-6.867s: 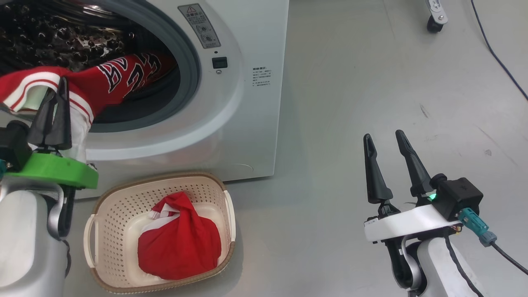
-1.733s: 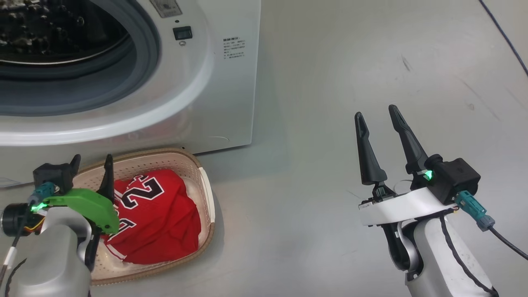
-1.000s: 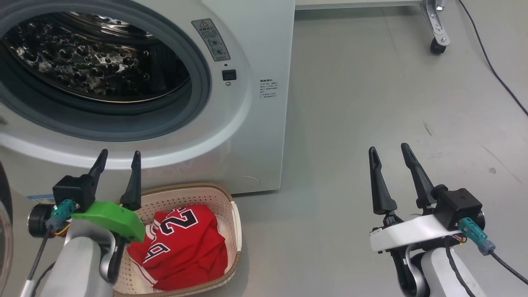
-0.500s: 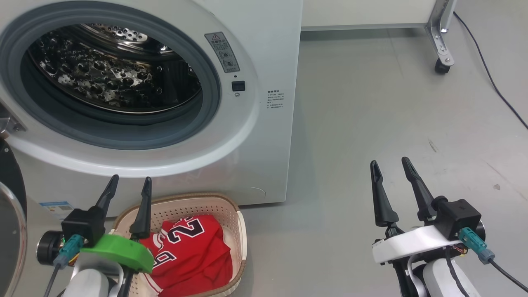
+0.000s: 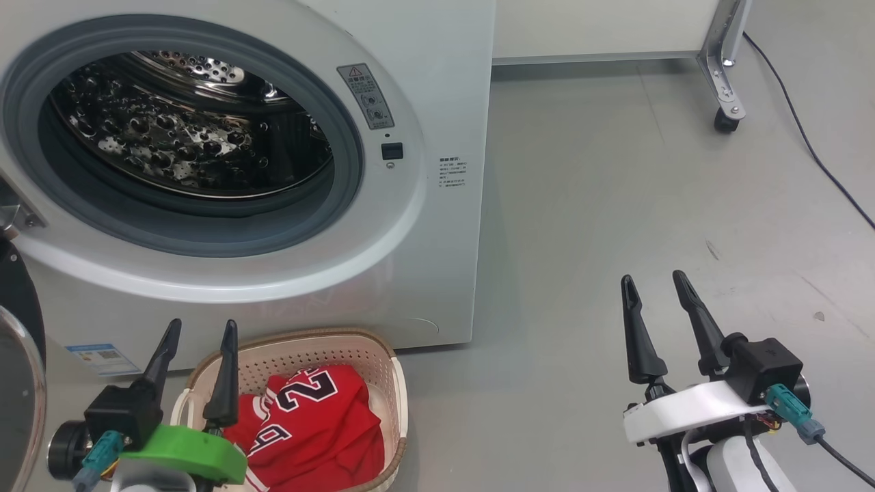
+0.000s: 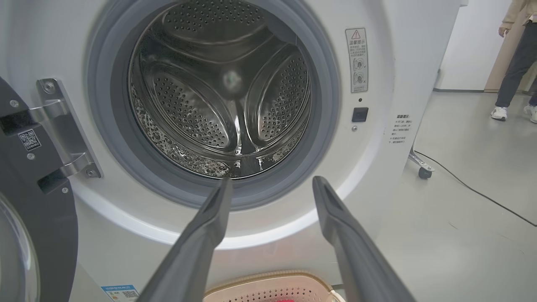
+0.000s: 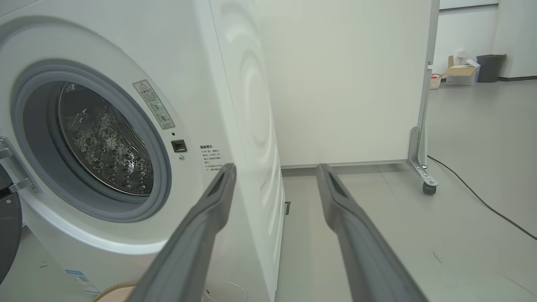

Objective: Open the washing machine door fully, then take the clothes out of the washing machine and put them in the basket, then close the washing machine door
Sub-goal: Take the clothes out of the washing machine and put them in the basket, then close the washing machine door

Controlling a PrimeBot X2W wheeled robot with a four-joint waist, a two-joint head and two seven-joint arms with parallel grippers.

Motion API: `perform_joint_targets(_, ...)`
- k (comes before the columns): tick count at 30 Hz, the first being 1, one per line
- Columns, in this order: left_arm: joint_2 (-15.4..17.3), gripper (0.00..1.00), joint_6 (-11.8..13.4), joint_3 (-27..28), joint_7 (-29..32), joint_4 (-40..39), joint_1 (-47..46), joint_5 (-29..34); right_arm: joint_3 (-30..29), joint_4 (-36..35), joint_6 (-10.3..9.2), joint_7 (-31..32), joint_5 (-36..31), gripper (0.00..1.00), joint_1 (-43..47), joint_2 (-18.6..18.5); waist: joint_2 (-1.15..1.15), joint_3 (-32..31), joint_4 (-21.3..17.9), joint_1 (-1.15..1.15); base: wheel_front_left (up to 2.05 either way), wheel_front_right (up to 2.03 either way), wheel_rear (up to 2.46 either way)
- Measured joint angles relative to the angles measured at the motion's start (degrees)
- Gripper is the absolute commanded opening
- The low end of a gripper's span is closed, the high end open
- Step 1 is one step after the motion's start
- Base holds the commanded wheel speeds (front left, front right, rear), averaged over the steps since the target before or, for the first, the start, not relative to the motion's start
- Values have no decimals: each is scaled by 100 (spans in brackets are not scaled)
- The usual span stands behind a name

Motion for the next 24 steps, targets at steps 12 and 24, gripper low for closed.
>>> perform_joint_targets(12,-29,100,58,142,0,-270,285,0,-63,18,33,0,-2,100,92,5,0,6,-26,0,0,0,0)
perform_joint_targets(24,-68,100,59,142,0,-438,413,0,-86,19,34,0,-11,100,92,8,0,27,-43,0,0,0,0)
